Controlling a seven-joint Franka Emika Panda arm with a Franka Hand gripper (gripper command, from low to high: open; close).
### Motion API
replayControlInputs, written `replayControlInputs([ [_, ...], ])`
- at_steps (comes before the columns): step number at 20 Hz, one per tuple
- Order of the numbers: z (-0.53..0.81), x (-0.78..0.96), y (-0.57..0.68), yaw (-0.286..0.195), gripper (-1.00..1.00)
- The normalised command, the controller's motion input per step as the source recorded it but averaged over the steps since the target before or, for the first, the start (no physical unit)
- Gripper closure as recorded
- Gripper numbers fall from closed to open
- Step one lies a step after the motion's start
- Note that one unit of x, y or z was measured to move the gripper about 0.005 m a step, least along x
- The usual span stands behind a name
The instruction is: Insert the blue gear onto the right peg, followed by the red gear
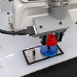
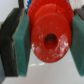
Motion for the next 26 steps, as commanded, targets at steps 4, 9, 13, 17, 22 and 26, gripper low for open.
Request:
replayControlInputs([
  [4, -0.16, 0.25, -0.02, 0.0, 1.0],
  [9, -0.09, 0.33, 0.01, 0.0, 1.0],
  [13, -0.13, 0.32, 0.03, 0.0, 1.0],
  [17, -0.02, 0.19, 0.1, 0.0, -1.0],
  [22, 0.52, 0.01, 0.17, 0.0, -1.0],
  [26, 0.52, -0.02, 0.03, 0.0, -1.0],
])
